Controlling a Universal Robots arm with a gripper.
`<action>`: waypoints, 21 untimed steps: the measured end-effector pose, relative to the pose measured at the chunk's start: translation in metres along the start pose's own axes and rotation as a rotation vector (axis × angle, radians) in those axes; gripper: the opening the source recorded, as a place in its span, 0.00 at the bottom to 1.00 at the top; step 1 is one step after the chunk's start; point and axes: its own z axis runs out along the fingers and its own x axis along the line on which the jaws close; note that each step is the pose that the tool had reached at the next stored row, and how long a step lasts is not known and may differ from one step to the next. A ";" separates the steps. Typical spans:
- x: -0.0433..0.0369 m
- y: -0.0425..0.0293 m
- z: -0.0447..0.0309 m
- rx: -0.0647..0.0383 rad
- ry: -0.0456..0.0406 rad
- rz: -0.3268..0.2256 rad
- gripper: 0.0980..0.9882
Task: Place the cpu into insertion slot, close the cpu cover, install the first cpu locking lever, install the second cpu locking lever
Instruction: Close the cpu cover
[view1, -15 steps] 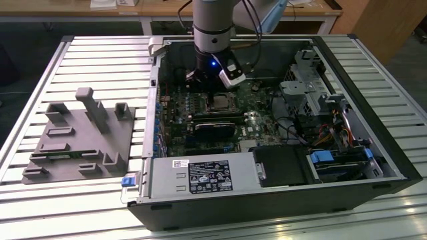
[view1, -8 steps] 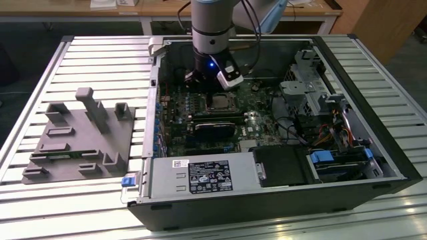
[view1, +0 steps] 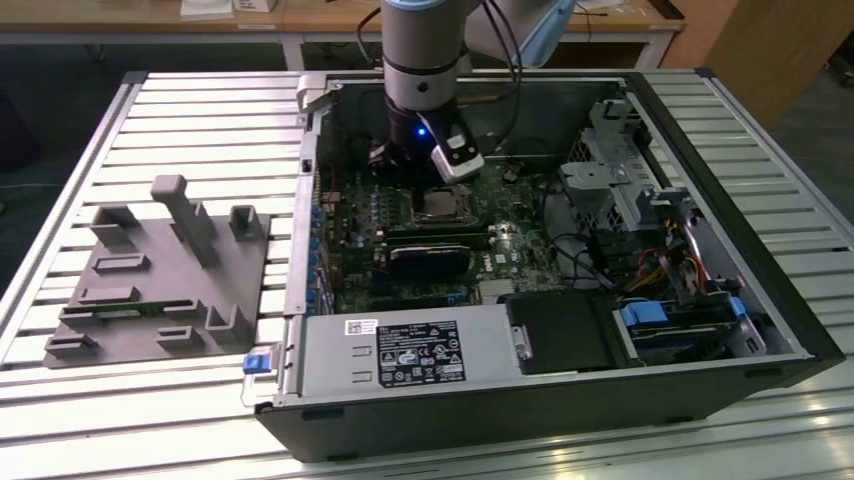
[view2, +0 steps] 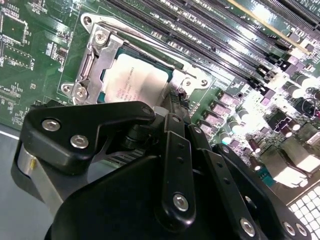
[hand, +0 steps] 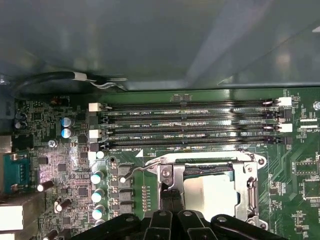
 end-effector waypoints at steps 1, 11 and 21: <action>0.0000 0.0000 0.0002 0.000 0.0000 0.002 0.01; 0.0000 0.0000 0.0005 -0.002 0.0001 0.003 0.01; -0.0032 0.0002 0.0006 -0.002 0.0010 0.003 0.01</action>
